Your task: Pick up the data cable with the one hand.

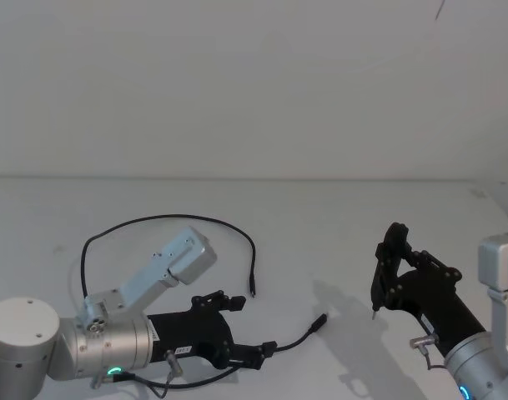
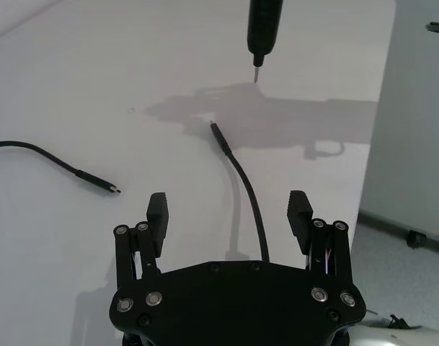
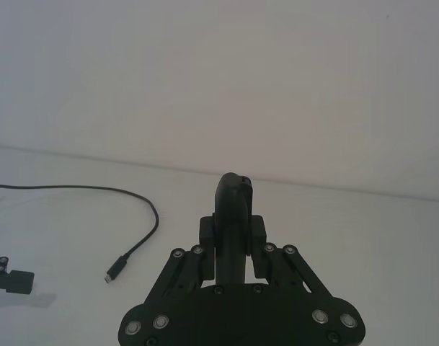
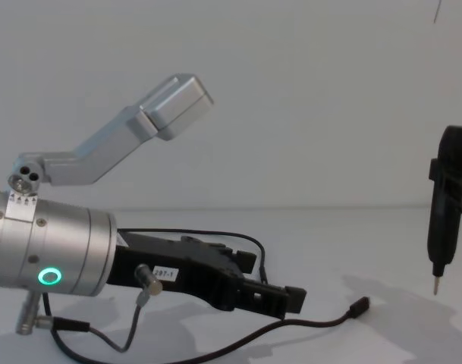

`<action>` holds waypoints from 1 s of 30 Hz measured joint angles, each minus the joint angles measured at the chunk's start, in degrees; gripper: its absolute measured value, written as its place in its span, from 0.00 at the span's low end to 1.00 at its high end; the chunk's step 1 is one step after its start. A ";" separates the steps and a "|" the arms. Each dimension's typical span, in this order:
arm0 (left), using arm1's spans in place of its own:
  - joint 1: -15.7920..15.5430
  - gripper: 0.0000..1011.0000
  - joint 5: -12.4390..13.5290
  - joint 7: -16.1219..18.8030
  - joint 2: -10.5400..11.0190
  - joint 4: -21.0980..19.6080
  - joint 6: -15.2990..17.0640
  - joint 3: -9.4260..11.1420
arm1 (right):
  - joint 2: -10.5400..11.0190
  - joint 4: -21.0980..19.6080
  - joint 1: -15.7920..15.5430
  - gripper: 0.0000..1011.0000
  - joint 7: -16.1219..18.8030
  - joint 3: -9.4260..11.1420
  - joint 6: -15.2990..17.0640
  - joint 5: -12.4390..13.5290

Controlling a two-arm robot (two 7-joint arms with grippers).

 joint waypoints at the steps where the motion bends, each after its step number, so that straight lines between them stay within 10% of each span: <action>1: -0.26 0.99 0.03 -0.32 0.11 0.05 0.10 0.24 | 0.00 0.00 0.00 0.28 0.00 0.00 0.00 0.00; 30: -3.02 0.93 2.15 -1.51 0.02 2.61 1.79 4.56 | 0.00 0.00 0.00 0.28 0.00 0.00 0.00 0.00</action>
